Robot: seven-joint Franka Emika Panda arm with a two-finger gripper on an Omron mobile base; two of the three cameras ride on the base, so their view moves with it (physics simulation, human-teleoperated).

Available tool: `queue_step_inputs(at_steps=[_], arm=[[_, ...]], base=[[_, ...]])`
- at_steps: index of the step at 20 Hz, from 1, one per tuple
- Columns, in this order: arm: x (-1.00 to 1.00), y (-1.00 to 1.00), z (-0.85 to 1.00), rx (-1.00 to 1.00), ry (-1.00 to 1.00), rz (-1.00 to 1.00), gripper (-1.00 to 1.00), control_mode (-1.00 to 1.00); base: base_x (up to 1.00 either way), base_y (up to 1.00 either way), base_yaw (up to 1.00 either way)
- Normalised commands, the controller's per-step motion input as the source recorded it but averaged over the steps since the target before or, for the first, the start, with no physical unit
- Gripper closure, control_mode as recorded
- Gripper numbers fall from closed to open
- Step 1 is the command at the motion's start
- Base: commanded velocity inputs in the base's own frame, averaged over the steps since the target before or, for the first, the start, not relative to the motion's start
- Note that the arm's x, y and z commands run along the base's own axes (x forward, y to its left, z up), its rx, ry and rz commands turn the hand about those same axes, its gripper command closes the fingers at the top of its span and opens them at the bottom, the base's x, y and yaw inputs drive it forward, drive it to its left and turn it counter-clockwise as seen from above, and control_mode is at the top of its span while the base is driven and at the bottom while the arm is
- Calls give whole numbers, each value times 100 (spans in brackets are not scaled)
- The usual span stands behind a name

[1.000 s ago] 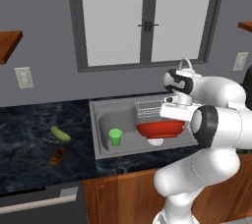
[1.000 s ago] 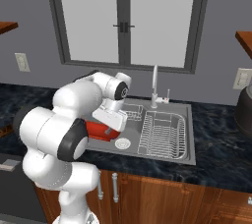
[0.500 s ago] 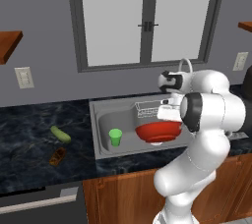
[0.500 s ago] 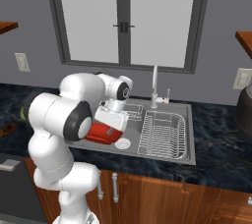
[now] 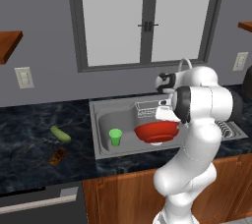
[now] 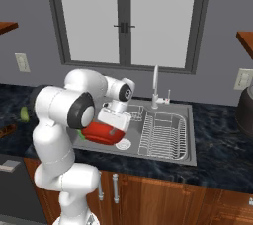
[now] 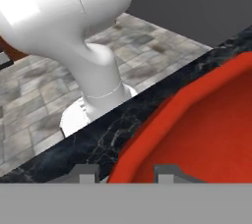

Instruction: Remove the cucumber and sweet potato from the sink. Then move the bowl and cup from the counter to the sink for washing.

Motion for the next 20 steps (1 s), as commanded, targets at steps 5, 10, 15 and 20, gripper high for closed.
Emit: queue_step_inputs(at_steps=[5, 10, 15, 20], arm=[[16, -1, -18, 0, -3, 0, 100, -100], [17, 0, -17, -3, -10, 0, 100, -100], [21, -1, -15, -4, -5, -1, 100, -100], [18, 0, -18, -4, -4, -2, 100, -100]], base=[[0, 0, 0], [0, 0, 0], [0, 0, 0], [0, 0, 0]])
